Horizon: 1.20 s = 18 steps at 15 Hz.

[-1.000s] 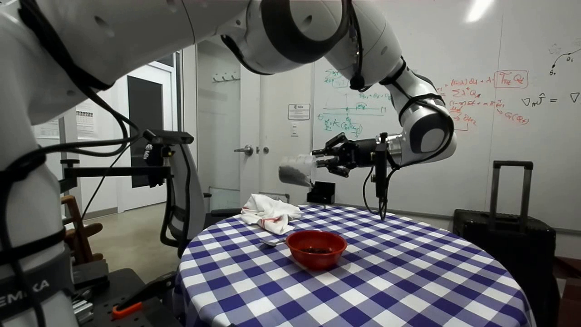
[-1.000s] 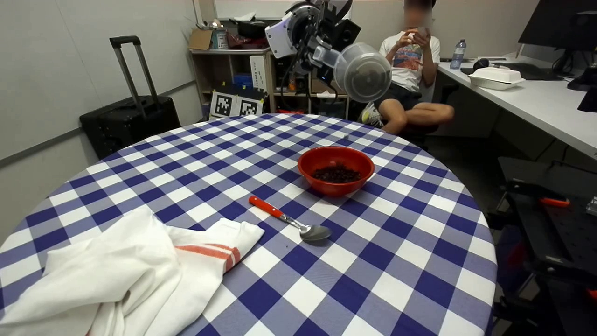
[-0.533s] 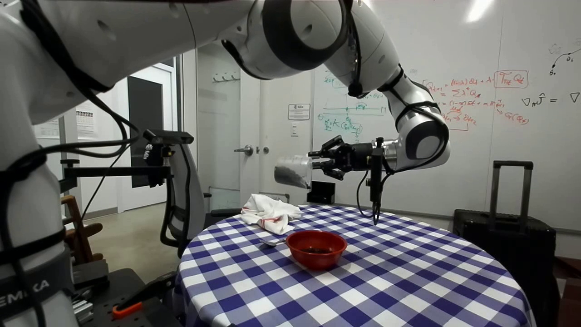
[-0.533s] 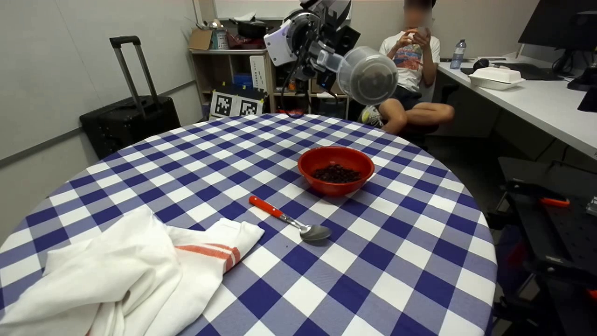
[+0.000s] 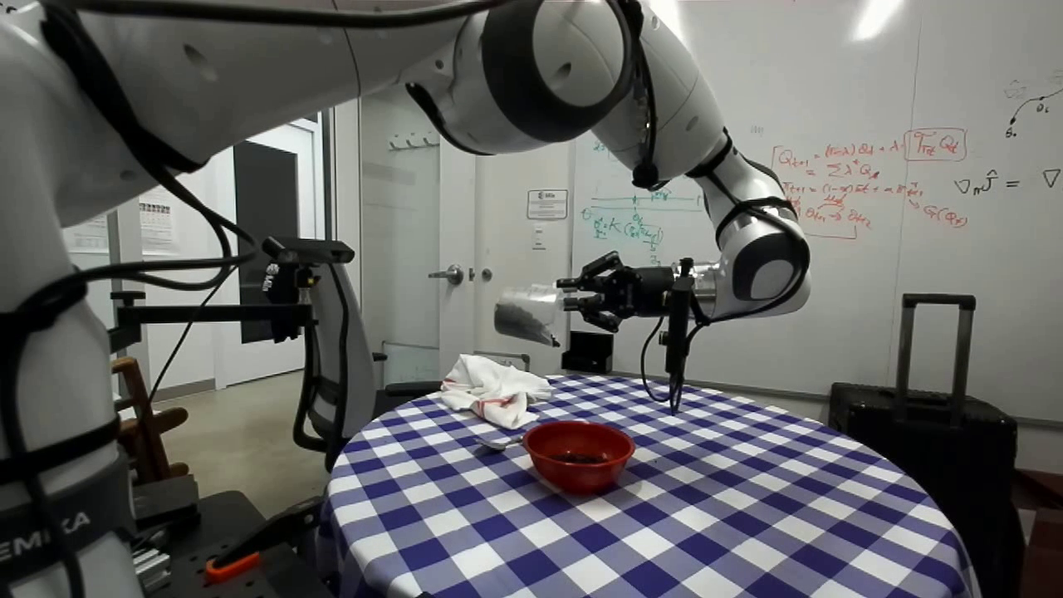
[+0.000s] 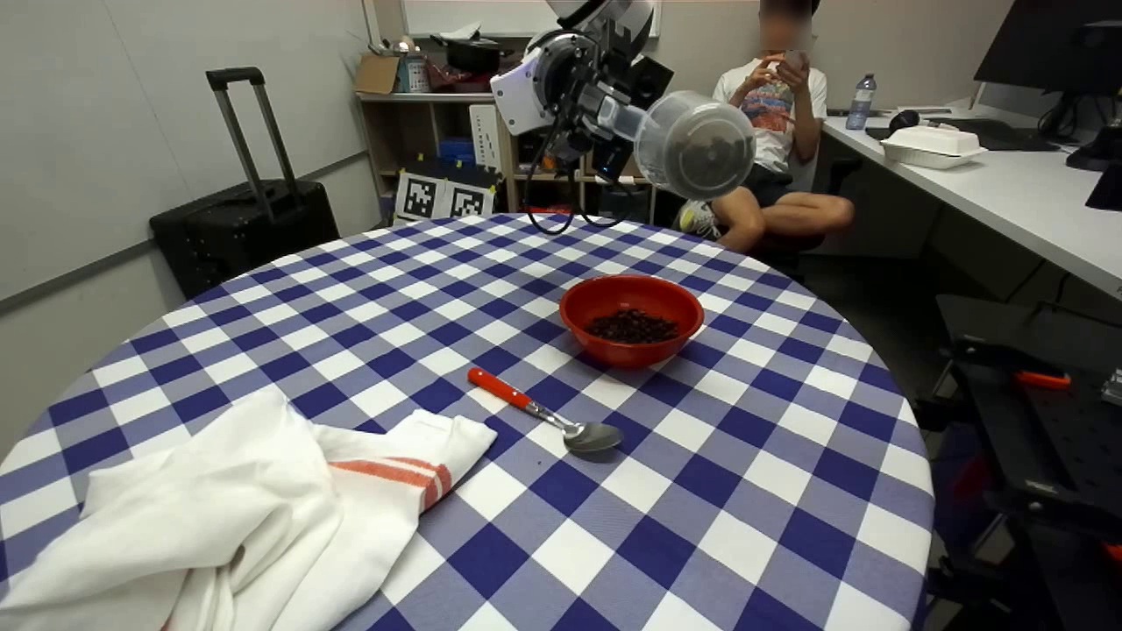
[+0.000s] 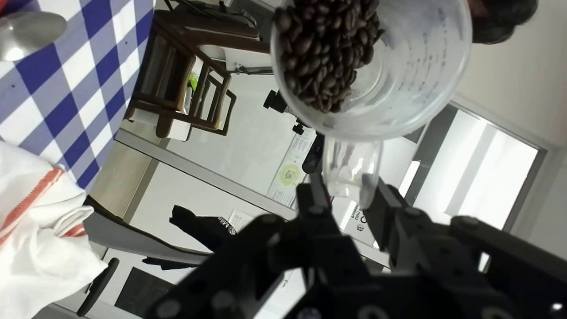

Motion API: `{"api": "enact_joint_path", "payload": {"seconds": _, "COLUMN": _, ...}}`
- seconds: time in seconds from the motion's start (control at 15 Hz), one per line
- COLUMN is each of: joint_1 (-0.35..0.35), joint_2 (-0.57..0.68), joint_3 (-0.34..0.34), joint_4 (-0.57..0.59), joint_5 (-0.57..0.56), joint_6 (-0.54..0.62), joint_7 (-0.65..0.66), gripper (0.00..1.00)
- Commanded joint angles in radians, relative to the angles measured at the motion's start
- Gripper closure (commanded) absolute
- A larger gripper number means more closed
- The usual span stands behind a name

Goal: Place the contents in the clear jug into the red bowl

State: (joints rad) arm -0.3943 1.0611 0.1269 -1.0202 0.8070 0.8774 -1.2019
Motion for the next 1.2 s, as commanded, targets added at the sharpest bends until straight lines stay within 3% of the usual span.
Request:
{"api": "enact_joint_path", "payload": {"seconds": 0.0, "joint_1": 0.021, "joint_2": 0.037, "joint_3": -0.004, "joint_4": 0.054, "joint_5": 0.024, "joint_6": -0.042, "joint_7": 0.032, "gripper": 0.94}}
{"api": "enact_joint_path", "payload": {"seconds": 1.13, "joint_1": 0.020, "joint_2": 0.120, "joint_3": 0.047, "joint_4": 0.172, "joint_5": 0.048, "joint_6": -0.068, "joint_7": 0.115, "gripper": 0.94}}
